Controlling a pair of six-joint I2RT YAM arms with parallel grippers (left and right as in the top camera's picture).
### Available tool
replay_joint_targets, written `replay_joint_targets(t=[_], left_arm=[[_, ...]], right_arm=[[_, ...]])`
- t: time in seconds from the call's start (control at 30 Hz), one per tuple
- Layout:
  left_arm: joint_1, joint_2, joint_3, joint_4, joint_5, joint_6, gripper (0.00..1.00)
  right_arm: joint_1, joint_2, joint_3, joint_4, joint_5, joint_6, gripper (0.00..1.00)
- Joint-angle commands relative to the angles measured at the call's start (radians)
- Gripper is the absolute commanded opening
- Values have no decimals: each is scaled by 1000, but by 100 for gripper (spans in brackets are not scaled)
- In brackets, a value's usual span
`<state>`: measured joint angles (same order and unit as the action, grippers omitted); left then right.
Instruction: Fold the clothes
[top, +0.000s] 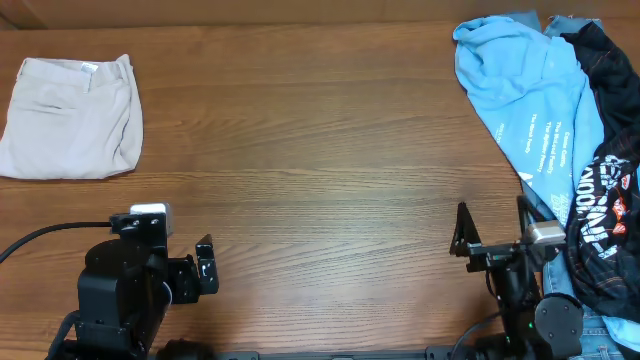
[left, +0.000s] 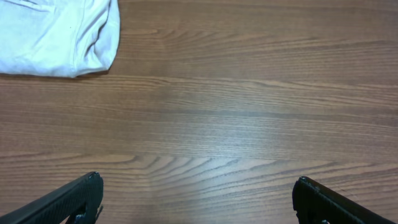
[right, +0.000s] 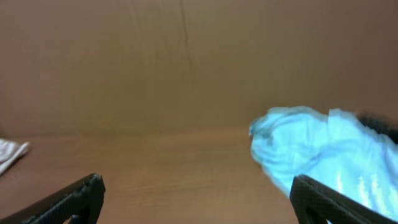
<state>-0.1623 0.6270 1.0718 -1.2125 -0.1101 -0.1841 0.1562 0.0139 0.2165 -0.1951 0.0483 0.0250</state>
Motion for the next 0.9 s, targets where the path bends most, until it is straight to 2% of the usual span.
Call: replay_joint_targets(t=[0.0,0.13,0.17,0.27,0.87], left_arm=[[-3,-7,-4,1,-13,-11,100],[-3,-7,-4,1,-13,-11,100],[-3,-7,-4,1,-13,-11,100],[-3,-7,-4,0,-13,-11,100],[-3,-7,-4,0,-13,-11,100]], right_arm=[[-9,-11,-77,84,-4,-161,100],[-16,-11,-199,154,-16,-183,100],[-20,-11,-210,123,-28,-179,100],[-24,-11,-209,111,-53,-122,100],[-36,-11,-208,112,-50,-122,100]])
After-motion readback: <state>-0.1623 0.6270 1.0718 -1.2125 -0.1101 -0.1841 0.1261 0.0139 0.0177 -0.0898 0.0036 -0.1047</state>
